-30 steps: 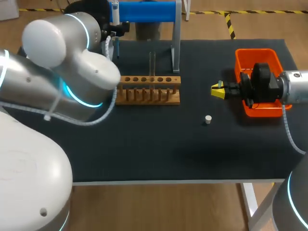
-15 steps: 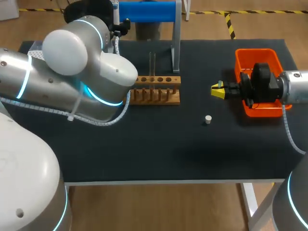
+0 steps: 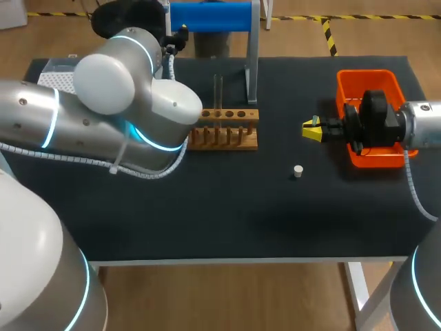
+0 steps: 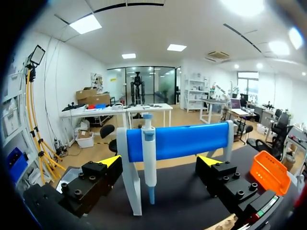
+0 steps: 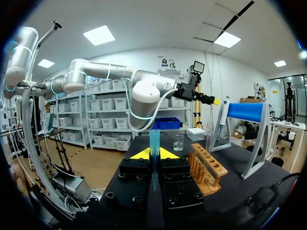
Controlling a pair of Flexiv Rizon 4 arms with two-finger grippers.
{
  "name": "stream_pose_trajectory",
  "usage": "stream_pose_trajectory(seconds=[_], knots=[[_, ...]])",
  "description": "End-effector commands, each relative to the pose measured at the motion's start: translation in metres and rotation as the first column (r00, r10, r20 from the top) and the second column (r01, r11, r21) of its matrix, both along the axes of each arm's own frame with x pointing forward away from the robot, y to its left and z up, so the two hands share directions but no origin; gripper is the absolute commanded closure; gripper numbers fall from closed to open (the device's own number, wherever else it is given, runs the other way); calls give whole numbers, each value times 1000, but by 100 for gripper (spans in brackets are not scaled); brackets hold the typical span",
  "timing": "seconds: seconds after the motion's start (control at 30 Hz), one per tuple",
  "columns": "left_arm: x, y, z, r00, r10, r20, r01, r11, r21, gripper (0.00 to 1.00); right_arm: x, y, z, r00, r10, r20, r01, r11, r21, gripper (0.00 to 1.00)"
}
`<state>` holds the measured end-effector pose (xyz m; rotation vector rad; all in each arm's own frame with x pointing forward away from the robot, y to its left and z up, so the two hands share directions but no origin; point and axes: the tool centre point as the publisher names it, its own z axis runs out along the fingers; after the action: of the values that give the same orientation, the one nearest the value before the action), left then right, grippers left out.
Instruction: Invert the test tube, pick up the pipette, mount the tip to pipette, aspirate from beaker and dispense into the tube, eject the tip, return the pipette, and cap with the stopper.
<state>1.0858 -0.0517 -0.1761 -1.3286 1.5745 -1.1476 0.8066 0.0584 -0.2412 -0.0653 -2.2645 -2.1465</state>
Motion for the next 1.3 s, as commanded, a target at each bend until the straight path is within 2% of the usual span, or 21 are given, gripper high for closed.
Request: stream_pose_trajectory(seconds=[0.03,0.67,1.3], knots=[[8,-2,-8,1000,5,24,-5,1000,-7,0,-1,-1,1,1000,-1,0,1,1000,-3,100],[38,-1,-20,999,16,51,-16,1000,-9,0,-1,-1,1,1000,-1,0,1,1000,-3,100],[71,-1,-22,998,14,56,-15,1000,8,0,-1,-1,1,1000,-1,0,1,1000,-3,100]])
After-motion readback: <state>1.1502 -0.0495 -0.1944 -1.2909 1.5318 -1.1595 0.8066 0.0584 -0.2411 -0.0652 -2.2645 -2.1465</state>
